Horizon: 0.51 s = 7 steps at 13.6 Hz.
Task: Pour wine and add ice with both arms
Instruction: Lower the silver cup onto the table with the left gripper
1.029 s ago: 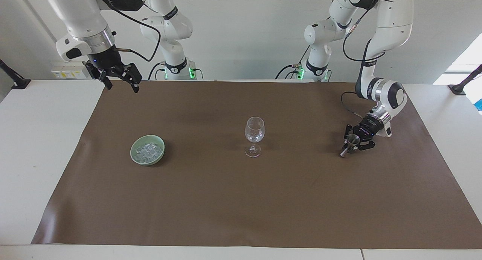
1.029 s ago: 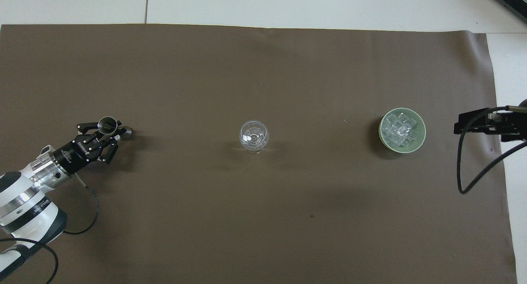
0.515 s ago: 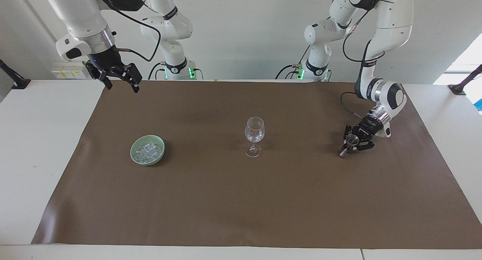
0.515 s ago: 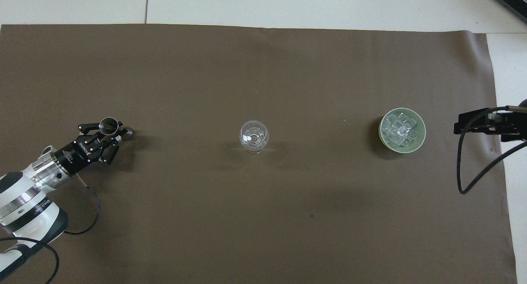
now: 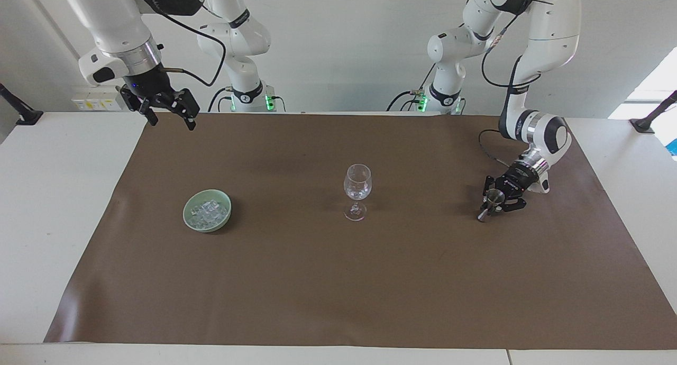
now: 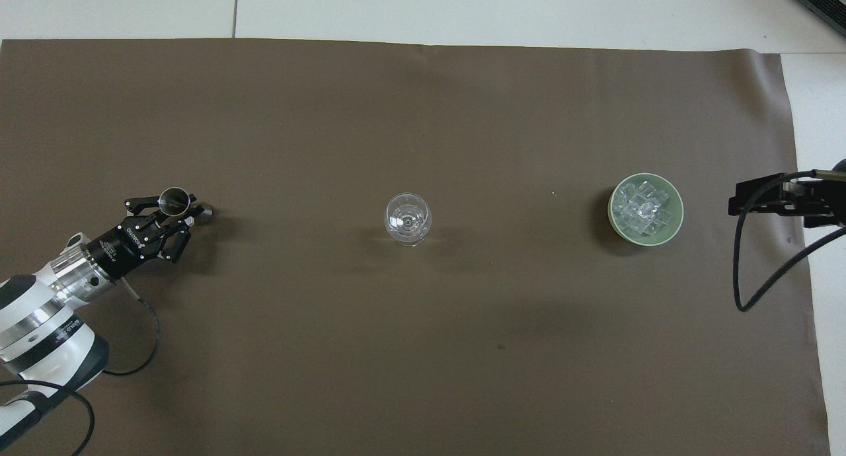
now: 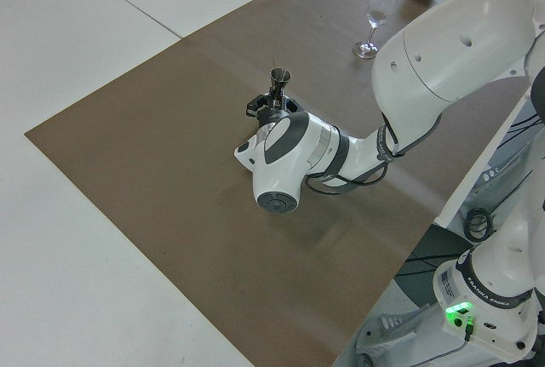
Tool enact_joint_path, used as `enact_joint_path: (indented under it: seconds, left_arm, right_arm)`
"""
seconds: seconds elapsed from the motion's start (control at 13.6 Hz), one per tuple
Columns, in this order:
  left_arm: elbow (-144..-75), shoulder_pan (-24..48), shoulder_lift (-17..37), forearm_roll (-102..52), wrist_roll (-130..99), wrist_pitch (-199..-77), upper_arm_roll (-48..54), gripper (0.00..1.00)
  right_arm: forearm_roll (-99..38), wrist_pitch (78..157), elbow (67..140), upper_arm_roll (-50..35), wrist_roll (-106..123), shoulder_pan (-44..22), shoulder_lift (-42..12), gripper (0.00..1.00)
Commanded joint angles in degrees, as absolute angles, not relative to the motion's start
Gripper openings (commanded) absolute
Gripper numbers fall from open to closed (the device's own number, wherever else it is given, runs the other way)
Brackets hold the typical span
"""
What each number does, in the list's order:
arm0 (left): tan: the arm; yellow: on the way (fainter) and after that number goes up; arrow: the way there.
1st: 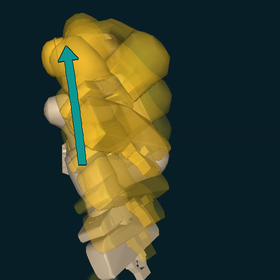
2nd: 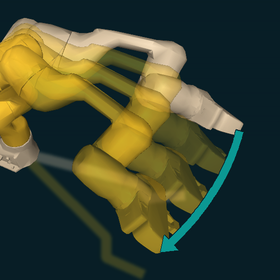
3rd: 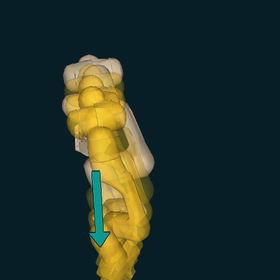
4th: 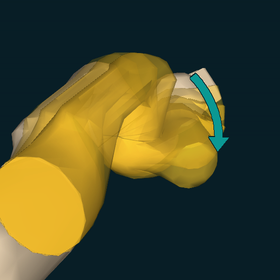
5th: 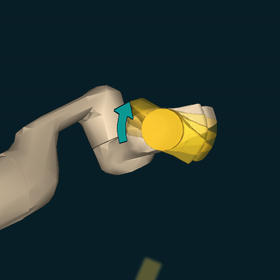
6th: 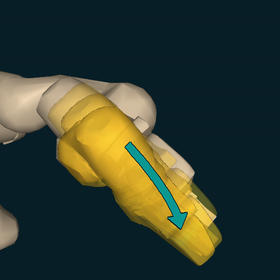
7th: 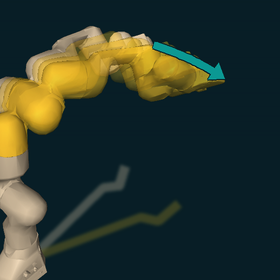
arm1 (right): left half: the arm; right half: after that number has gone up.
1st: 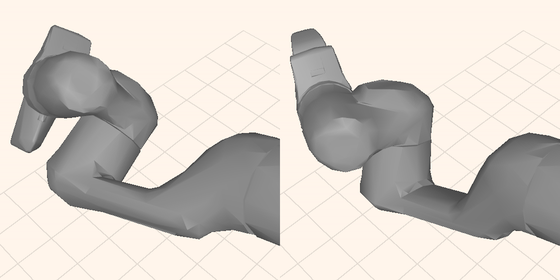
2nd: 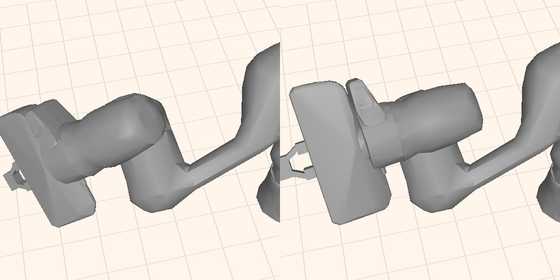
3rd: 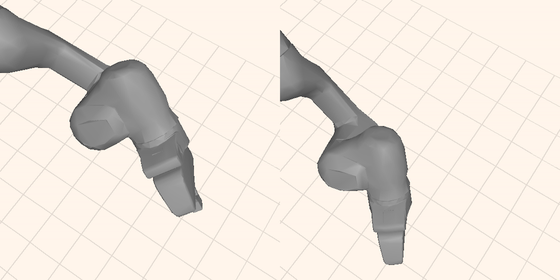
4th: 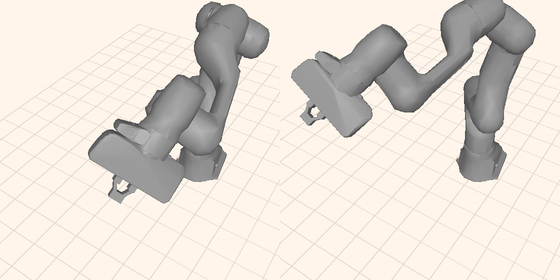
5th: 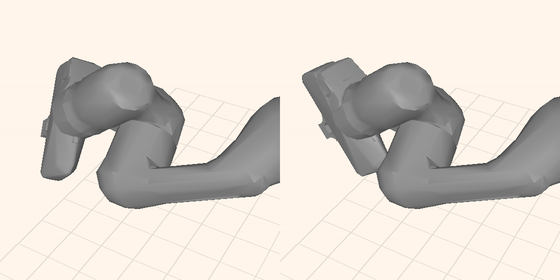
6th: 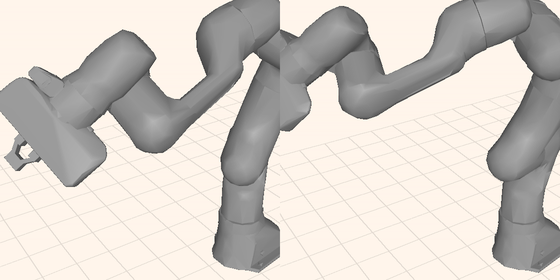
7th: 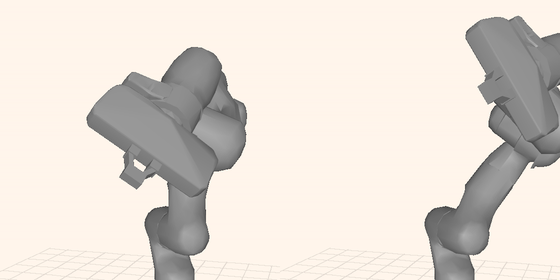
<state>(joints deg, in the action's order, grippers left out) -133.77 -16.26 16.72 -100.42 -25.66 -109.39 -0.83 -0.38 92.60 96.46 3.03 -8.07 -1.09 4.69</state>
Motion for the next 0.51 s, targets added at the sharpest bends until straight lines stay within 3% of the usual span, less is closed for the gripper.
enact_joint_path:
  seconds: [0.0, 0.44]
  left_arm:
    - [-133.24, -16.79, 17.14, -101.08, -24.7, -109.42, -0.53, 0.22]
    - [-132.98, -17.14, 17.14, -100.72, -24.79, -109.6, -0.61, 0.23]
  right_arm:
    - [-0.09, 92.29, 97.38, 2.55, -6.68, -0.62, 5.71, 1.0]
    - [-0.09, 92.29, 97.38, 2.55, -6.77, -0.62, 5.71, 1.0]
